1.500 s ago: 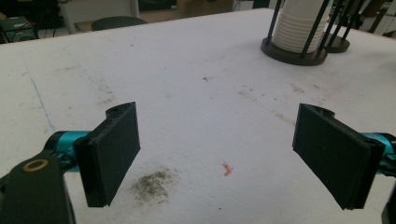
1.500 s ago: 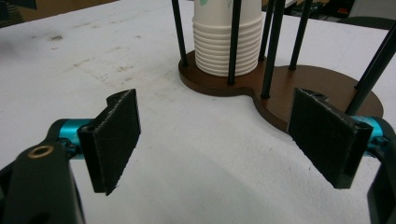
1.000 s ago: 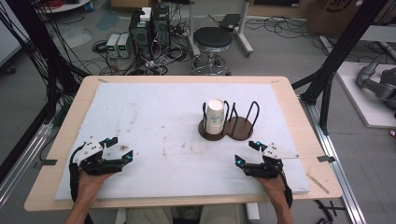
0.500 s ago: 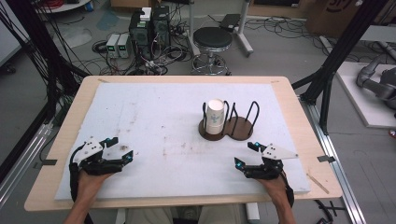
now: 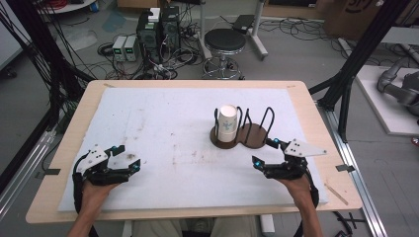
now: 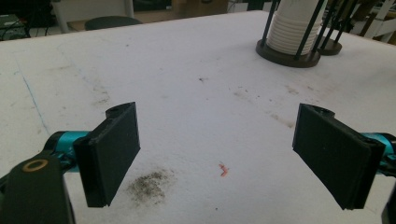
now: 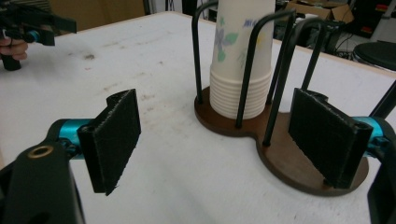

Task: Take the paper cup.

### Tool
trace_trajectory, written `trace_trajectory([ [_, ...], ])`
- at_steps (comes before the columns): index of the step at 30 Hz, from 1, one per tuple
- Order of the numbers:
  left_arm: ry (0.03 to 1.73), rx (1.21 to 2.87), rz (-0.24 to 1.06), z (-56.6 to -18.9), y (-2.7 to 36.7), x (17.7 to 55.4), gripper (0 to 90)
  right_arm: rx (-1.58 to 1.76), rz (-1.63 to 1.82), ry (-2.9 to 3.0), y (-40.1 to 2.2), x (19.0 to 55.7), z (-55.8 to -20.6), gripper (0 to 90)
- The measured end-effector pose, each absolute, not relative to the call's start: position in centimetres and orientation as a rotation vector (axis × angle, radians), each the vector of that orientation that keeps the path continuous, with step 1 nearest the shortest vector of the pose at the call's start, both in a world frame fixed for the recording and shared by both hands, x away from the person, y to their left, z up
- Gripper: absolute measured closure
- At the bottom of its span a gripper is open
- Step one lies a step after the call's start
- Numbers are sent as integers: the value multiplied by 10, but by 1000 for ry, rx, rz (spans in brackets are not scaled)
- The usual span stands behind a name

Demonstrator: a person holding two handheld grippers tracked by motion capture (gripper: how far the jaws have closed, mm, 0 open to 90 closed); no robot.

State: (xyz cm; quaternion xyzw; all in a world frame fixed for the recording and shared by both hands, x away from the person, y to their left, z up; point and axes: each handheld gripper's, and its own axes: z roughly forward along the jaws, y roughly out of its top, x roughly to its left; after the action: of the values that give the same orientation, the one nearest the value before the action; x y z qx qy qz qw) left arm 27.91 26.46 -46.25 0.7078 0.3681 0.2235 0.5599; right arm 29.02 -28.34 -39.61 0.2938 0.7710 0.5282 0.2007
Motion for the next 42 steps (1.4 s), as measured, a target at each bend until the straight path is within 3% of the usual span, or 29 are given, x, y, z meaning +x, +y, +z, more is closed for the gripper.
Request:
trace_trajectory([
  [9,877,1675,517,-462,264,280,148,795,1443,2189,-284,305,-358,177],
  [25,871,1691,524,-462,263,281,148,750,1376,2263,-287,333,-320,177],
  [42,872,1687,518,-462,263,281,148,653,1200,2504,-255,383,-284,177],
])
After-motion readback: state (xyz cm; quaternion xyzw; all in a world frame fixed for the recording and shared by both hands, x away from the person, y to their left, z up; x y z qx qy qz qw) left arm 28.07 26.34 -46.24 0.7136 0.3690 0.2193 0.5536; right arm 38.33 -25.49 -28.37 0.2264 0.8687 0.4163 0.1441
